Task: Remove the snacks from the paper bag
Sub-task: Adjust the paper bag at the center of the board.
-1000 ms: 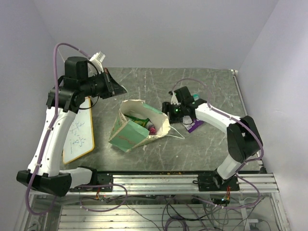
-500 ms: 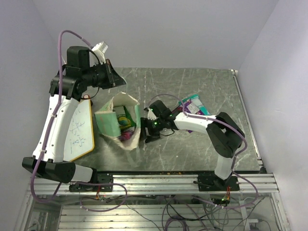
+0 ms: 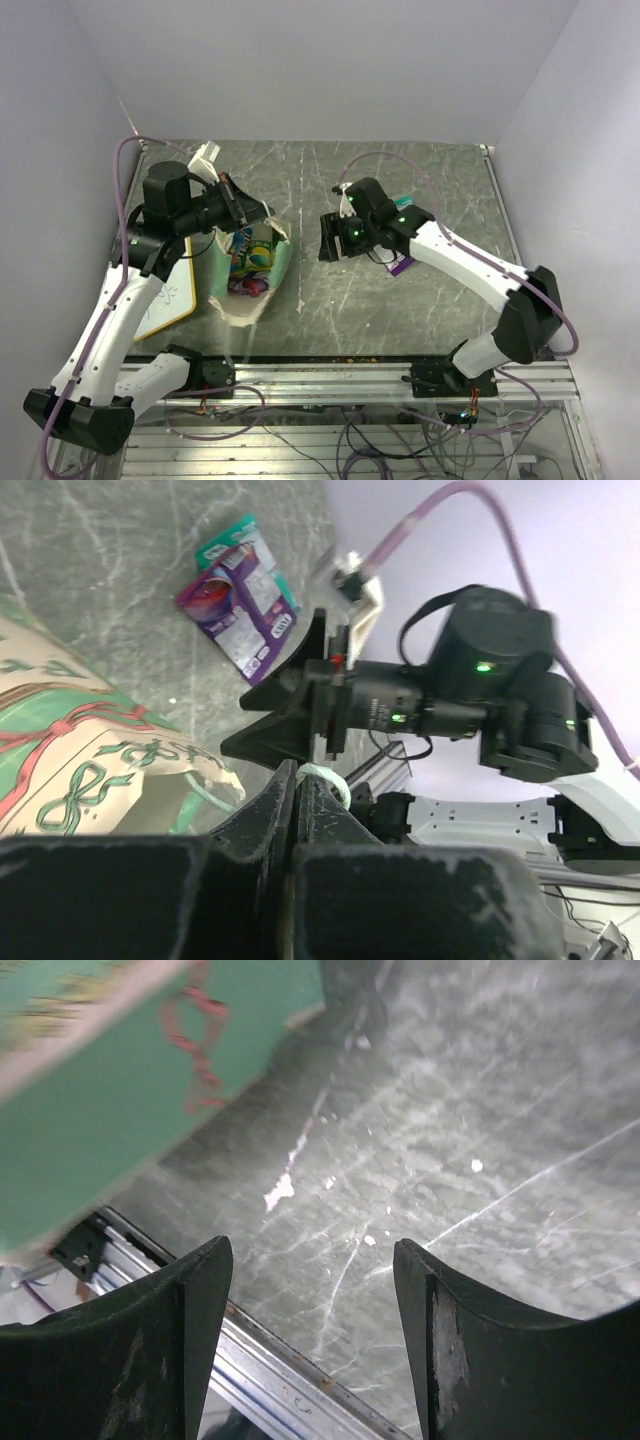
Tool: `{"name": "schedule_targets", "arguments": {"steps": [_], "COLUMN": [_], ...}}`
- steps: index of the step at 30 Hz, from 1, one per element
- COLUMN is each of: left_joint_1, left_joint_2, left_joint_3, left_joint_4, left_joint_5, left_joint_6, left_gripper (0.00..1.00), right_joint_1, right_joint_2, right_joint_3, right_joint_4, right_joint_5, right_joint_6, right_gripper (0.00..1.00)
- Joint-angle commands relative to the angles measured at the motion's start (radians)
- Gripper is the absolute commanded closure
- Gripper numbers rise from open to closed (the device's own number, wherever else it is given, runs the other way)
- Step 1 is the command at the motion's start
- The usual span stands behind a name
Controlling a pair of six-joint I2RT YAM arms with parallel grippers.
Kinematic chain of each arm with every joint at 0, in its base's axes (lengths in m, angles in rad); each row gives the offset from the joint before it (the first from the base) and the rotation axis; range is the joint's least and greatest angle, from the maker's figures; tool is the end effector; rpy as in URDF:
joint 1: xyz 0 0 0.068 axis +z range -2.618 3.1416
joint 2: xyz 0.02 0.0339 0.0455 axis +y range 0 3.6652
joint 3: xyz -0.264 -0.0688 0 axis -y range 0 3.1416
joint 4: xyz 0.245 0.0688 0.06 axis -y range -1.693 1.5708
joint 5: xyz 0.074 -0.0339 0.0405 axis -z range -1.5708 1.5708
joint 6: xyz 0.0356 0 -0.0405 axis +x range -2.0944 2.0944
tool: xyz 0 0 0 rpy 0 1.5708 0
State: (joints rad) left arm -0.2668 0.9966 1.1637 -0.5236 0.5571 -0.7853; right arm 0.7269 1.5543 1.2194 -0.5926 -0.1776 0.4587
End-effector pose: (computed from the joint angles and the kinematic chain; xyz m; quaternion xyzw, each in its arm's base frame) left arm 0.1936 -0.0724 0.3987 -0.0508 0.8035 -0.4707 0.3610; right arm 0.2440 0.2254 0.2664 -0.1541 0.9327 0.2457 0.2142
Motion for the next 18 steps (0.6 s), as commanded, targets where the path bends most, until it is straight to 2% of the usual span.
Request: {"name": "schedule_targets", "arguments": {"steps": [1, 5, 10, 12, 14, 18], "left_joint_1": [-0.098, -0.192, -0.224, -0.224, -0.225, -0.225], "left_joint_2": [0.01, 0.041, 0.043, 0.033, 0.017, -0.018], "left_joint_3": [0.012, -0.008, 0.02, 0.025, 0.01, -0.027], "left_joint_4": [0.137, 0.174, 0.062, 0.027, 0.025, 0.043], "left_joint_5": [-0.065, -0.142, -0.201, -0.204, -0.2, -0.189], "left_joint_6": [-0.091, -0.134, -0.094, -0.078, -0.084, -0.109], "left_gripper": [0.93, 0.93, 0.93, 0.93, 0.93, 0.93], "right_joint_1": [0.006, 0.018, 0.063, 0.093, 0.147, 0.265], "right_joint_2": [-0.115, -0.22, -0.362, -0.44, -0.503, -0.52], "right_joint_3": [0.072, 0.029, -0.144, -0.231, -0.293, -0.322], "right_joint_4": [-0.042, 0.061, 0.315, 0.408, 0.413, 0.31], "right_joint_5": [0.057, -0.069, -0.205, -0.333, -0.469, -0.478], "right_joint_6": [-0.124, -0.154, -0.266, -0.425, -0.721, -1.125], "right_gripper": [0.34, 0.34, 0.34, 0.41, 0.52, 0.49]}}
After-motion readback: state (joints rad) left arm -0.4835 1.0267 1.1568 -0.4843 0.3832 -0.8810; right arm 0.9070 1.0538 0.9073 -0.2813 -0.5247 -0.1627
